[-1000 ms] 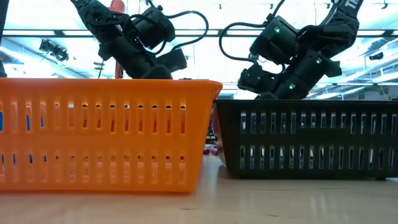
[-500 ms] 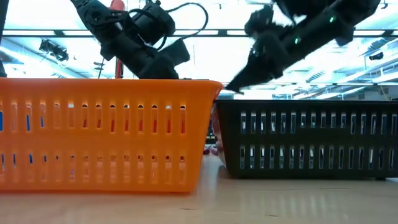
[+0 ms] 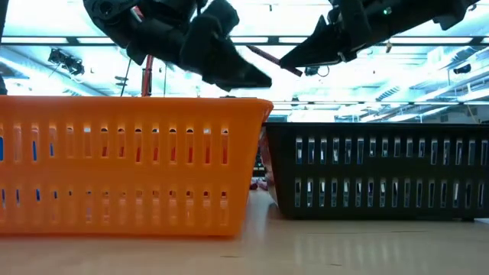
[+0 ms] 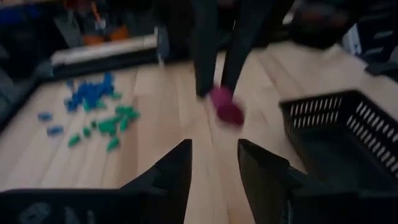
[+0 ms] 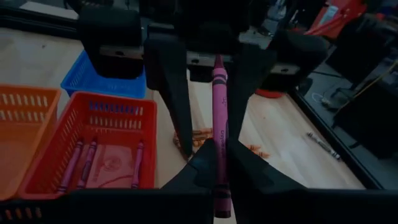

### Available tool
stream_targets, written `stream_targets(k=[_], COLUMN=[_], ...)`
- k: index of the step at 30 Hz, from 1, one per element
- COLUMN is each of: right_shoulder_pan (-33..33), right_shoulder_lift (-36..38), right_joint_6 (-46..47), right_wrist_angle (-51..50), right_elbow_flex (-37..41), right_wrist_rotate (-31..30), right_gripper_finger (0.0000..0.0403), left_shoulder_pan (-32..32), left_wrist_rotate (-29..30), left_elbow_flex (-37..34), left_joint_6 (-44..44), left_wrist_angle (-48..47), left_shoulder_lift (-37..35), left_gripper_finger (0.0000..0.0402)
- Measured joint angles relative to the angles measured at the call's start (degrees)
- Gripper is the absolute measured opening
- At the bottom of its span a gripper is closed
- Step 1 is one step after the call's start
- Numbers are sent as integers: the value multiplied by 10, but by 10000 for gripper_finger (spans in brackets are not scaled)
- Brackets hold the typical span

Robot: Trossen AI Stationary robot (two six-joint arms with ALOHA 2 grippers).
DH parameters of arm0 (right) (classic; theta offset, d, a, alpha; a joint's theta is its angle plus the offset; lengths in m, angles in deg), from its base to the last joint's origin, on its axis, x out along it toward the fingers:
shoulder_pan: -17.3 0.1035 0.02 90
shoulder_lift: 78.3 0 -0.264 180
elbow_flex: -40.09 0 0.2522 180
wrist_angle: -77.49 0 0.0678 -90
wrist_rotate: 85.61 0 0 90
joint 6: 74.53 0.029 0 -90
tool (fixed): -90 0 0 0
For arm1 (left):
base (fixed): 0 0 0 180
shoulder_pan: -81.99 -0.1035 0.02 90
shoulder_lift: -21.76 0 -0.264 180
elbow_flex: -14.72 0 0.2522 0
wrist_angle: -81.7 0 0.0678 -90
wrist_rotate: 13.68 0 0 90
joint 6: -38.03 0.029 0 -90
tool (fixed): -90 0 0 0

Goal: Sort crayons
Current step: Put the violet crayon into the red bin

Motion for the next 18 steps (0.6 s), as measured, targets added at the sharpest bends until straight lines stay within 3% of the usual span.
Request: stream_targets(k=[18], right_shoulder_pan=[36], right_shoulder_lift=[4], right_joint_6=[-33], right_wrist_angle=[25], right_elbow_flex=[0], right_wrist_rotate=[-54], right_gripper_finger=[31], left_shoulder_pan=[11], left_wrist_rotate=[-17], left_elbow_flex=[0], left_joint_6=[26], left_wrist_angle=[84], left_shoulder_lift=[-29], left_gripper_finger=[142])
